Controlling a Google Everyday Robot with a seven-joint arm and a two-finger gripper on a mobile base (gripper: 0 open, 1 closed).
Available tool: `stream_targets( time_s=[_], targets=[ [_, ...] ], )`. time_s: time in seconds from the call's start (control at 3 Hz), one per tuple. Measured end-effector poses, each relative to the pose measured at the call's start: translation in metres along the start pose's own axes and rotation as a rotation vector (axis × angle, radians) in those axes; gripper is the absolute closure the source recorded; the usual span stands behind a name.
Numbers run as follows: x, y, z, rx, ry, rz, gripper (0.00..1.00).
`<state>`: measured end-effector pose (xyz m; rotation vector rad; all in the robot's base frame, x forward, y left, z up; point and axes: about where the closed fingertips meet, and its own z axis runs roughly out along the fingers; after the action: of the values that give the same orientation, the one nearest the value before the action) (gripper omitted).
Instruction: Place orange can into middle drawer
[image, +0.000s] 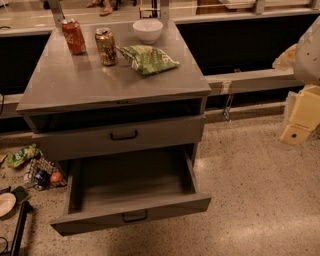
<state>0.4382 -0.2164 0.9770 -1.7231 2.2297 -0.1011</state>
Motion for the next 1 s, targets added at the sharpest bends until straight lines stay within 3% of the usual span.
stream_targets(
  time_s=[0.33,0.67,1.0],
  targets=[
    [0.0,0.0,0.0,0.0,0.0,0.0,0.0],
    [-0.018,-0.012,0.011,-0.009,-0.067,0.039,0.0],
    [-0.094,-0.06,0.046,-0.058,-0.323,0.145,0.0]
  ],
)
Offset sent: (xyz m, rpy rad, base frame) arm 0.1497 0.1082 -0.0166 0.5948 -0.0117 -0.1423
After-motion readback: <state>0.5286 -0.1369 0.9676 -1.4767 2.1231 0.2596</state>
